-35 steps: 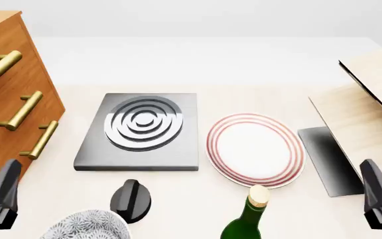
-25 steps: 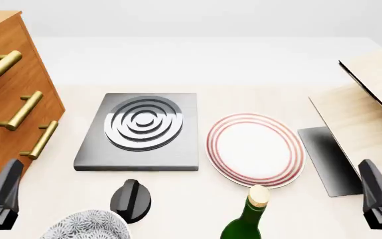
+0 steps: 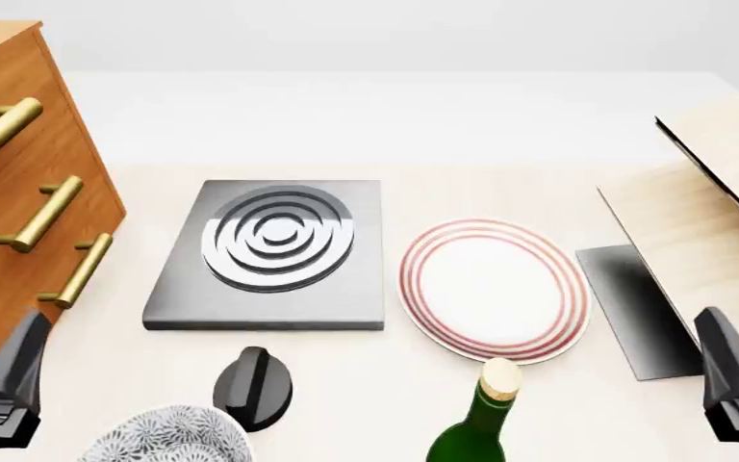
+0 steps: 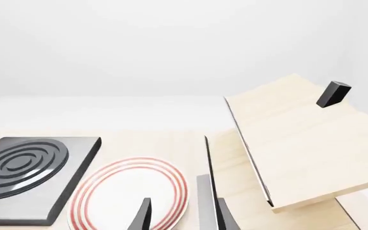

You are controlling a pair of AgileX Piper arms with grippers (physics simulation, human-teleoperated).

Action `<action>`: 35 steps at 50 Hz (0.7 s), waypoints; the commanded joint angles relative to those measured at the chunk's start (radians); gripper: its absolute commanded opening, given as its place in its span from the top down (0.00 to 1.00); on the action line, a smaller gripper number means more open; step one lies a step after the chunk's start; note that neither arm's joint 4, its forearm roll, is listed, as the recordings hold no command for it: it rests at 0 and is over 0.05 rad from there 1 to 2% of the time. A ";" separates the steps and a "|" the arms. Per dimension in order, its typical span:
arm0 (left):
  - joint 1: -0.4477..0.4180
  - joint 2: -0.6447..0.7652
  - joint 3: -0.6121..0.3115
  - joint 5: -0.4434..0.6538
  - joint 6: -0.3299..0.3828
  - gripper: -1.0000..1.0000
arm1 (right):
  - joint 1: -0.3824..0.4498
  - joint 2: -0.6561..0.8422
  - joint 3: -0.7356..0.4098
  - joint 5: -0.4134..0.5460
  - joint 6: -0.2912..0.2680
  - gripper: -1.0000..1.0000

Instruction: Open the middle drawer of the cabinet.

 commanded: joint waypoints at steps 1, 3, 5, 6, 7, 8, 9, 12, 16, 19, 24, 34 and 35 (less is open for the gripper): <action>0.004 -0.001 -0.002 -0.003 0.000 0.00 | 0.001 -0.001 0.002 -0.002 -0.002 0.00; -0.005 -0.002 -0.002 -0.008 0.018 0.00 | 0.001 -0.001 0.002 -0.002 -0.001 0.00; -0.008 -0.001 -0.005 -0.001 0.025 0.00 | 0.001 -0.001 0.002 -0.002 -0.001 0.00; -0.022 -0.002 -0.009 -0.003 0.039 0.00 | 0.002 -0.001 0.002 -0.002 -0.002 0.00; -0.032 -0.002 -0.013 -0.004 0.058 0.00 | 0.001 -0.001 0.002 -0.002 -0.001 0.00; -0.045 -0.002 -0.018 -0.001 0.084 0.00 | 0.001 -0.001 0.002 -0.002 -0.001 0.00; -0.054 0.000 -0.024 0.004 0.087 0.00 | 0.001 -0.002 0.002 -0.002 -0.001 0.00; -0.074 0.001 -0.044 0.010 0.128 0.00 | 0.001 -0.001 0.002 -0.002 -0.001 0.00; -0.136 0.004 -0.056 0.022 0.195 0.00 | 0.001 -0.001 0.002 -0.002 -0.001 0.00; -0.153 0.002 -0.058 0.021 0.244 0.00 | 0.001 -0.001 0.002 -0.002 -0.001 0.00; -0.149 0.031 -0.089 -0.001 0.288 0.00 | 0.002 -0.001 0.002 -0.002 -0.001 0.00; -0.218 0.197 -0.109 -0.115 0.469 0.00 | 0.001 -0.001 0.002 -0.002 -0.001 0.00; -0.224 0.203 -0.115 -0.119 0.476 0.00 | 0.001 -0.001 0.002 -0.002 -0.001 0.00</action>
